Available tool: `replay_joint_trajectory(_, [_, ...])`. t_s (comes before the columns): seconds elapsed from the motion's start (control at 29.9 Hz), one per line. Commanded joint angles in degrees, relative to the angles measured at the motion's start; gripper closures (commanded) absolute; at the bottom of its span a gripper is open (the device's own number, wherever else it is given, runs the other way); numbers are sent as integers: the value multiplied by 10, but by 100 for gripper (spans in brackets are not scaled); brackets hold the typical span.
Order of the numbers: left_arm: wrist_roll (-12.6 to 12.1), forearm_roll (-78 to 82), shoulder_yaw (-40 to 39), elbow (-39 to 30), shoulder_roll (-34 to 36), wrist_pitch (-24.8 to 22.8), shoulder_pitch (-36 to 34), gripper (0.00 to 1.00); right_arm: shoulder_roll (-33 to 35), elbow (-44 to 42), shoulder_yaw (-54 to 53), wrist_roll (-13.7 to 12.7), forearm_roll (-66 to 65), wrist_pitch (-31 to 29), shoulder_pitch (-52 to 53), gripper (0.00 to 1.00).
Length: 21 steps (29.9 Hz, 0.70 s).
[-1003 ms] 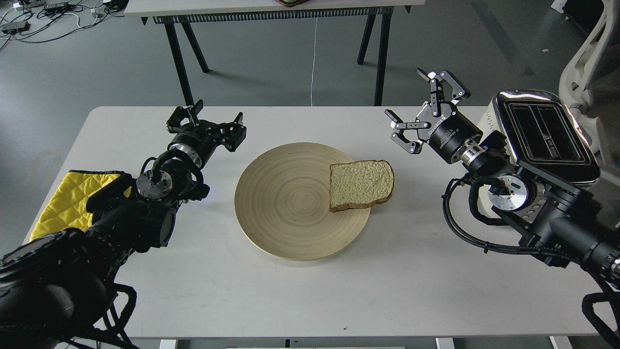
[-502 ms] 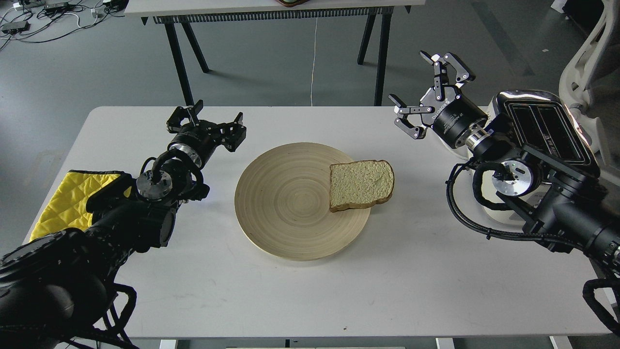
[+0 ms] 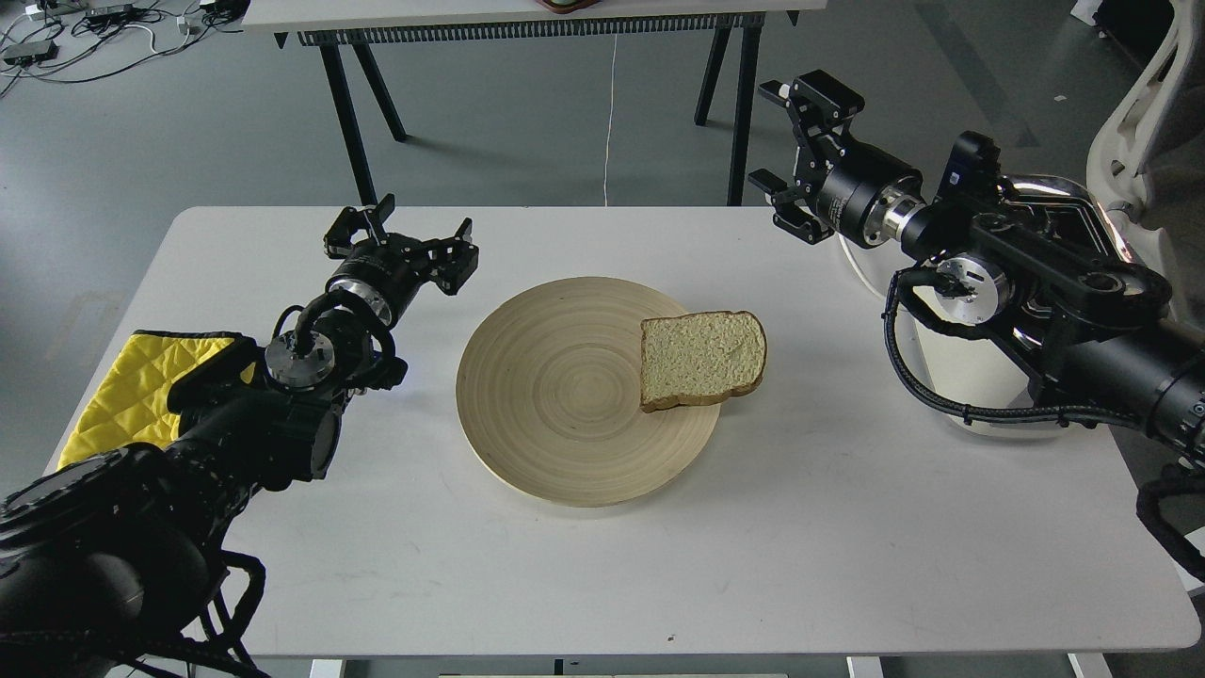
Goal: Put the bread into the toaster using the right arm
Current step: 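Raise the open right gripper up and away from the toaster, then move the right gripper down to the bread slice on the plate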
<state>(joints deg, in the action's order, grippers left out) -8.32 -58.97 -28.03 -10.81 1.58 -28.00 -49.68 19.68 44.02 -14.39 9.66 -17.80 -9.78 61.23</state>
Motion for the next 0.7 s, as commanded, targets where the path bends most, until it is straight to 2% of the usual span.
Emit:
replay_joint_trajectory(0.0, [1, 0, 0, 0, 0, 0, 0, 0, 27, 6, 115, -3, -11, 37, 41, 1])
replay_joint_trajectory(0.13, [0, 0, 0, 0, 0, 0, -1, 0, 52, 28, 238, -3, -11, 65, 75, 0])
replay_joint_trajectory(0.23, [0, 0, 0, 0, 0, 0, -1, 0, 61, 35, 286, -3, -10, 78, 82, 1])
replay_joint_trajectory(0.54, [0, 0, 0, 0, 0, 0, -1, 0, 61, 79, 331, -2, -10, 84, 60, 1])
replay_joint_trajectory(0.67, [0, 0, 0, 0, 0, 0, -1, 0, 56, 105, 332, -3, -10, 114, 47, 2])
